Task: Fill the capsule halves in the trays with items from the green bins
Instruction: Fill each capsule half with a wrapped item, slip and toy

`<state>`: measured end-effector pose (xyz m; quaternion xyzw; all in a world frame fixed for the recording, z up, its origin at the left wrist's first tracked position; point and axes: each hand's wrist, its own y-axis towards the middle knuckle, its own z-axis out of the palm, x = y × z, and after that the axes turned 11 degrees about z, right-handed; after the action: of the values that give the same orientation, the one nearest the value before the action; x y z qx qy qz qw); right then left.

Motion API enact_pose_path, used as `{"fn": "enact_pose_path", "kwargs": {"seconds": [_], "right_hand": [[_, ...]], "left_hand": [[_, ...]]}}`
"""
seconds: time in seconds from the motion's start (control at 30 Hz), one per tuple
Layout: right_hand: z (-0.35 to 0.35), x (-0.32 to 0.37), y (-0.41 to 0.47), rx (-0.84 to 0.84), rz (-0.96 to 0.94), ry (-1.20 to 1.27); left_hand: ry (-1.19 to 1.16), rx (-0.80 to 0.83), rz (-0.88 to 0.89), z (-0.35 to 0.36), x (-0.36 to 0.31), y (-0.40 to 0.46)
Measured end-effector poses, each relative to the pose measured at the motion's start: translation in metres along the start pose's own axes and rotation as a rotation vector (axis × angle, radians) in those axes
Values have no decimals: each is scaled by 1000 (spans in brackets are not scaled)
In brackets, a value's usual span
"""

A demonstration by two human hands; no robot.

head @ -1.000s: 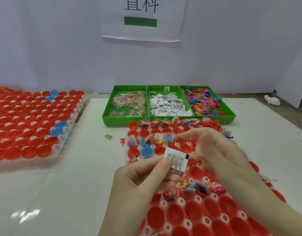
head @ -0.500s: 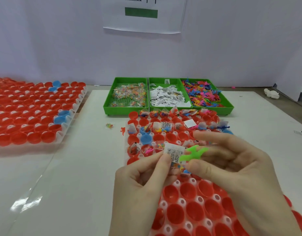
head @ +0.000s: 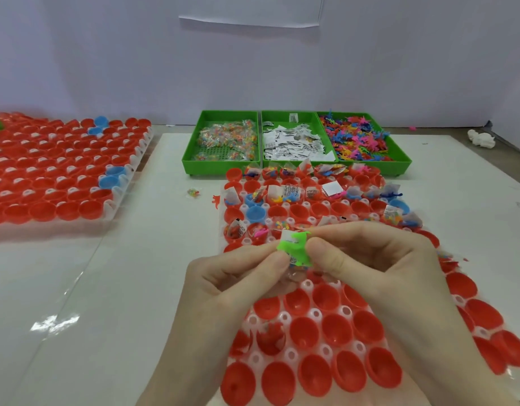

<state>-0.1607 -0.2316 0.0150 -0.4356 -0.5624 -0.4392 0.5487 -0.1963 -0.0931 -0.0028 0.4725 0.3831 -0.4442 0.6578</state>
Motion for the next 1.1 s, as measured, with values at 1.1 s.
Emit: {"fn": "enact_pose_path", "kwargs": {"seconds": [1.1], "right_hand": [[-13, -32, -2, 282, 22, -881]], "left_hand": [[886, 37, 297, -28, 26, -19]]}}
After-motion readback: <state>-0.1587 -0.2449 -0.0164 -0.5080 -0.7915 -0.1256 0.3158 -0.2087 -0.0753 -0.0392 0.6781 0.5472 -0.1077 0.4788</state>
